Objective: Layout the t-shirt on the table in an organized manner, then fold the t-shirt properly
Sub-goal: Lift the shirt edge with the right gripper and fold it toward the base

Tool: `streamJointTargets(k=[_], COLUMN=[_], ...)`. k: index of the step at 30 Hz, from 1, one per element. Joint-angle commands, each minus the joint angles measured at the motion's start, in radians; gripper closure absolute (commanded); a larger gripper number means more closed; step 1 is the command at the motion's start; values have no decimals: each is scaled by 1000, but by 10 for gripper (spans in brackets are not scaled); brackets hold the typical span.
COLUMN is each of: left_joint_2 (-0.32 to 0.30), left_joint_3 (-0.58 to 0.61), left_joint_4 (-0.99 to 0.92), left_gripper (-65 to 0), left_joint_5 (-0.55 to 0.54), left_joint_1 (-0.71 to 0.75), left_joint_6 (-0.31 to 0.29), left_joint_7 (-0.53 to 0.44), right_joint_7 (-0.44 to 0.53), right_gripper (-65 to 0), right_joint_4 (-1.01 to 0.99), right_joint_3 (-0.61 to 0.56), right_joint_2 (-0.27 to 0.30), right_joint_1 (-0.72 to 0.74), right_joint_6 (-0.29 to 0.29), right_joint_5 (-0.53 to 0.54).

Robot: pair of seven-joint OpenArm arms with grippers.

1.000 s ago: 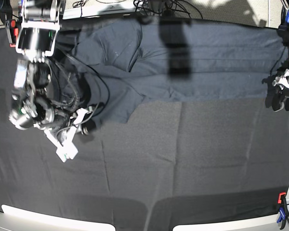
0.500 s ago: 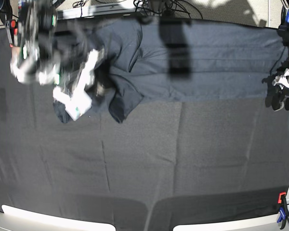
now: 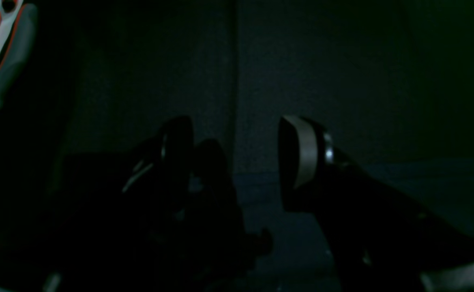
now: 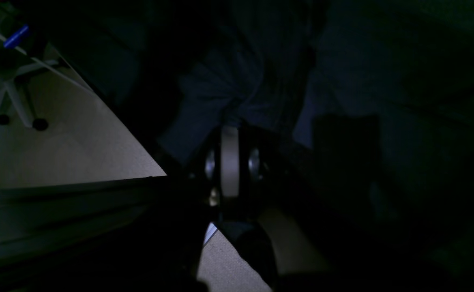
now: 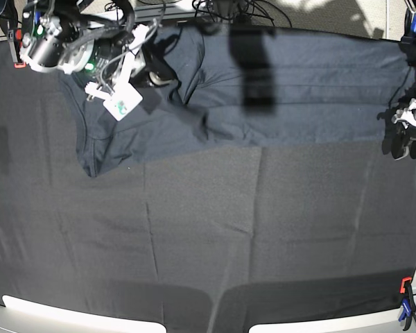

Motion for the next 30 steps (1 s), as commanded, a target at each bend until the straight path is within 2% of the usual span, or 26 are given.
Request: streamJointTargets(k=[1, 4, 7, 11, 13, 16, 18, 25, 30], left_joint_2=[-19, -19, -19, -19, -19, -19, -19, -19, -20], left_joint_3=[-6, -6, -6, -6, -6, -6, -6, -6, -6], left_joint_4=[19, 19, 19, 19, 19, 19, 19, 19, 19], left_gripper=[-314, -314, -314, -314, -314, -314, -314, -314, -314], left_joint_5=[-20, -20, -20, -19, -19, -18, 4, 59, 56], left_joint_1=[-6, -5, -6, -6, -6, -6, -6, -6, -5], left_joint_6=[0, 0, 0, 0, 0, 0, 0, 0, 1], left_joint_7=[-27, -26, -26, -26, -26, -23, -23, -23, -23], right_joint_7=[16, 16, 16, 16, 16, 16, 16, 18, 27], right_gripper=[0, 0, 0, 0, -60, -200, -254, -257, -256], right_joint_4=[19, 19, 19, 19, 19, 19, 19, 19, 19], right_joint_3=[2, 2, 0, -39, -72, -123, -149, -139, -70], right_joint_2=[6, 5, 6, 6, 6, 6, 6, 16, 16], right_joint_1=[2, 2, 2, 2, 2, 2, 2, 5, 39], right_joint_6=[6, 6, 6, 6, 6, 6, 6, 6, 6], right_joint_5=[29, 38, 101, 99, 81, 72, 72, 74, 72])
